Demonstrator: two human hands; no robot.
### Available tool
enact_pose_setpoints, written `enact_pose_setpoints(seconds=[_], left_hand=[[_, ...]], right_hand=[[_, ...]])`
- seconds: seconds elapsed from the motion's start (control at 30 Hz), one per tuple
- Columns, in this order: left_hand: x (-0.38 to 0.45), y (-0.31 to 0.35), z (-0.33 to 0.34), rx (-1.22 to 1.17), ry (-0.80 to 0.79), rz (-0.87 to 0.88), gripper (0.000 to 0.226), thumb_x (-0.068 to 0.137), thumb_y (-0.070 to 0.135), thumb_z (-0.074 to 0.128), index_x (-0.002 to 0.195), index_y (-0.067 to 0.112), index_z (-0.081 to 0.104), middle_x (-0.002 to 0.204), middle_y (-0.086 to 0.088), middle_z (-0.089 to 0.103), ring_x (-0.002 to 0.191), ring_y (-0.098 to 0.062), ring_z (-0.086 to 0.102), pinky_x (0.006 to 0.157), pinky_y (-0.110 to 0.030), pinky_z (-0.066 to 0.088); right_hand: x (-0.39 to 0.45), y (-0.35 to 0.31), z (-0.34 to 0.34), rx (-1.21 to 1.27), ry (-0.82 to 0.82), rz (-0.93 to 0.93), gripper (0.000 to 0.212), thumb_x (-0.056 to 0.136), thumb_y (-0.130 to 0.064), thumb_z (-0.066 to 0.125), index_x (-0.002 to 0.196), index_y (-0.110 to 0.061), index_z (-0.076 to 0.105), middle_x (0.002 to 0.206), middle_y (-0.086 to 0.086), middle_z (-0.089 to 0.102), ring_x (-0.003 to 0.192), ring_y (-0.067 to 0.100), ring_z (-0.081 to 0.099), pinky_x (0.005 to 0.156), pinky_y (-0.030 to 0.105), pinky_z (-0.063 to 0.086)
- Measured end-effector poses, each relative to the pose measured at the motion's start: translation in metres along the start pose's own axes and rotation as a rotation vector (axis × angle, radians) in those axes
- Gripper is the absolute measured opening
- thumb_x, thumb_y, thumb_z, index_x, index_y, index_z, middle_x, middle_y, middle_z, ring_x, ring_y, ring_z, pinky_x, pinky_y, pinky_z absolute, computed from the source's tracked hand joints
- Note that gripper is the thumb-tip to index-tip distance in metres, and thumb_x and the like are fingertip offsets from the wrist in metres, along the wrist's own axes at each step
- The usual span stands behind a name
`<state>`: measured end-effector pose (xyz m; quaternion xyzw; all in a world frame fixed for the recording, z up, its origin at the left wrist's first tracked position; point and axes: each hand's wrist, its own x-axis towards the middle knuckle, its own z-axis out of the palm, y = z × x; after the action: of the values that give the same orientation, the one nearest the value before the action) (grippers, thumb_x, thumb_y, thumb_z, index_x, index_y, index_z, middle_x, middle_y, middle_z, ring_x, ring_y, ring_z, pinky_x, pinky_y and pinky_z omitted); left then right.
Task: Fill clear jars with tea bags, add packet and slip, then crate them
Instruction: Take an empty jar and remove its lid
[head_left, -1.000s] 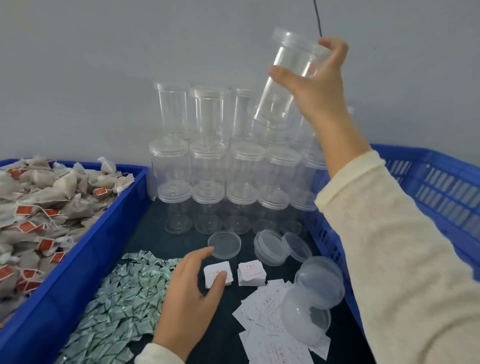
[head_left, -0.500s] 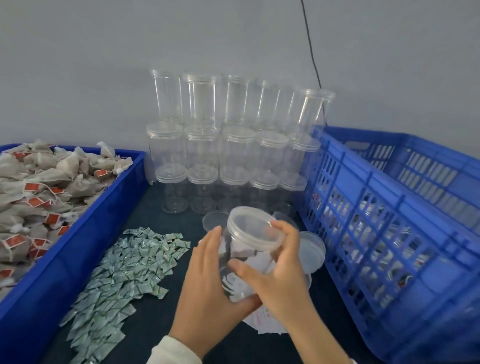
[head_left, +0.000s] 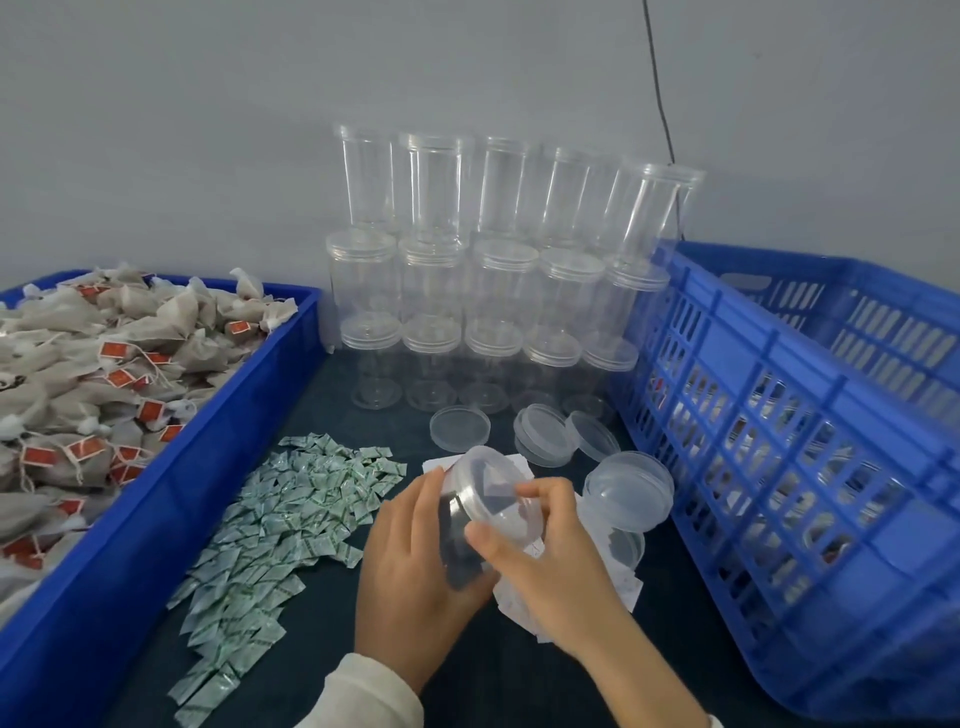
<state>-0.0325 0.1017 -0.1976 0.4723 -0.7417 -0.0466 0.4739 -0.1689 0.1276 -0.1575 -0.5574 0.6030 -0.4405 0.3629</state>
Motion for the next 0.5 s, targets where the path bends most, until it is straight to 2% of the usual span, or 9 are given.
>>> enact_pose_setpoints(seconds=[0.03,0.1,0.13,0.2,0.23,0.3,0.4,0.5], left_hand=[[0.003,-0.002,-0.003,0.070,0.008,0.061,0.093,0.057,0.035,0.089,0.132,0.007,0.040,0.125,-0.007,0.058,0.115,-0.017,0.048,0.094,-0.035,0.045],[0.009,-0.006,-0.008,0.240,-0.004,0.176,0.084,0.062,0.039,0.084,0.129,0.007,0.043,0.124,-0.012,0.061,0.115,-0.026,0.054,0.098,-0.044,0.045],[0.012,-0.007,-0.010,0.328,-0.033,0.223,0.088,0.058,0.036,0.086,0.129,0.009,0.044,0.123,-0.012,0.061,0.115,-0.028,0.056,0.101,-0.046,0.042],[0.016,-0.008,-0.014,0.464,-0.098,0.310,0.096,0.047,0.025,0.090,0.130,0.010,0.043,0.124,-0.013,0.062,0.115,-0.032,0.059,0.104,-0.046,0.036],[0.017,-0.007,-0.016,0.514,-0.114,0.351,0.097,0.047,0.020,0.090,0.131,0.011,0.043,0.124,-0.014,0.062,0.115,-0.033,0.060,0.105,-0.047,0.033],[0.017,-0.009,-0.019,0.600,-0.136,0.398,0.096,0.049,0.016,0.088,0.133,0.011,0.042,0.125,-0.015,0.062,0.115,-0.034,0.060,0.106,-0.047,0.031],[0.015,-0.008,-0.018,0.658,-0.163,0.391,0.094,0.049,0.012,0.085,0.133,0.010,0.042,0.123,-0.016,0.063,0.113,-0.035,0.061,0.107,-0.048,0.034],[0.013,-0.006,-0.016,0.652,-0.184,0.345,0.089,0.047,0.007,0.080,0.128,0.011,0.045,0.117,-0.017,0.065,0.107,-0.035,0.063,0.096,-0.046,0.048]], right_hand=[[0.004,-0.003,-0.005,-0.031,-0.004,0.012,0.051,0.066,-0.065,0.071,0.102,-0.041,0.044,0.106,-0.022,0.056,0.093,-0.015,0.054,0.074,0.012,0.046],[0.010,-0.013,-0.013,-0.087,-0.012,0.062,0.062,0.060,-0.082,0.056,0.103,-0.039,0.045,0.103,-0.023,0.057,0.091,-0.007,0.058,0.076,0.018,0.050],[0.013,-0.019,-0.016,-0.114,-0.041,0.111,0.071,0.056,-0.088,0.048,0.107,-0.039,0.043,0.102,-0.023,0.055,0.091,-0.002,0.060,0.076,0.023,0.054],[0.019,-0.028,-0.019,-0.163,-0.132,0.220,0.084,0.054,-0.095,0.033,0.117,-0.040,0.042,0.099,-0.019,0.055,0.084,0.008,0.066,0.065,0.024,0.057],[0.022,-0.030,-0.020,-0.181,-0.176,0.271,0.083,0.059,-0.095,0.028,0.118,-0.040,0.044,0.099,-0.013,0.058,0.078,0.012,0.068,0.060,0.023,0.056],[0.029,-0.031,-0.020,-0.204,-0.229,0.356,0.075,0.072,-0.090,0.021,0.121,-0.039,0.046,0.099,-0.002,0.061,0.071,0.016,0.070,0.059,0.023,0.057],[0.034,-0.025,-0.012,-0.127,-0.237,0.449,0.076,0.078,-0.086,0.022,0.121,-0.031,0.052,0.097,0.004,0.065,0.065,0.016,0.070,0.054,0.022,0.055],[0.036,-0.017,0.000,0.023,-0.219,0.448,0.058,0.086,-0.075,0.029,0.102,-0.028,0.060,0.064,-0.009,0.064,0.051,0.004,0.057,0.046,0.018,0.046]])
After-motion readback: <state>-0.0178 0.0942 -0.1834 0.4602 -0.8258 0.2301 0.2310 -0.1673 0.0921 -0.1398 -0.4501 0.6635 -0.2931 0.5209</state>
